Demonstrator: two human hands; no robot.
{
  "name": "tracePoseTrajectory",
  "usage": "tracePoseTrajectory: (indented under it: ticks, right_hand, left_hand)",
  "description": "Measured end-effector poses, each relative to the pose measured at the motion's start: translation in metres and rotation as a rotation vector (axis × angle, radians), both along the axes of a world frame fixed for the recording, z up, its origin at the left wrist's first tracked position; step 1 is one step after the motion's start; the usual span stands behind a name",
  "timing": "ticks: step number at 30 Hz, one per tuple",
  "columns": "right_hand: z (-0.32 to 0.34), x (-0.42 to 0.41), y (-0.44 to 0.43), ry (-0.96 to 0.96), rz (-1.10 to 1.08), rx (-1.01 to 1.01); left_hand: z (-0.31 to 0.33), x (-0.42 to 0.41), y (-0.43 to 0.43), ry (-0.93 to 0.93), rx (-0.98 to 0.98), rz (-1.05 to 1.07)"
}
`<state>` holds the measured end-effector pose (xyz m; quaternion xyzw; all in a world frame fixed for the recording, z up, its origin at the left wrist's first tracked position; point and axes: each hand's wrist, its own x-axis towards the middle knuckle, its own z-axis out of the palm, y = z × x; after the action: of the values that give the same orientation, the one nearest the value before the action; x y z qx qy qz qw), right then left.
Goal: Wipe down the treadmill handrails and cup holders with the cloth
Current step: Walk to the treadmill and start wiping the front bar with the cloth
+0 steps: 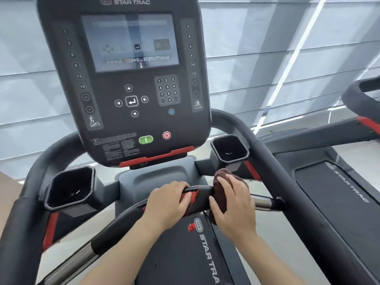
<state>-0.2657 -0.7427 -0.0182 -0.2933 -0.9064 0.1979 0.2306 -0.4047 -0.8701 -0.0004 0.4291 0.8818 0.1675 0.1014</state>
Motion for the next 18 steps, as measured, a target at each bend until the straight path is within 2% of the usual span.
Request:
tracePoseTrajectory:
  ticks: [6, 12, 18]
  right_hand:
    - [-0.006, 0.010, 0.017, -0.005, 0.135, -0.007]
    - [-0.016, 0.027, 0.044, 0.031, -0.036, -0.085]
    - [-0.009, 0.014, 0.049, -0.001, 0.188, -0.055]
  left_hand:
    - [-0.012, 0.005, 0.006, 0.179, 0.053, -0.004]
    - [-0.011, 0.008, 0.019, 0.159, 0.085, 0.035]
    - [-0.012, 0.020, 0.056, 0.192, 0.073, 0.042]
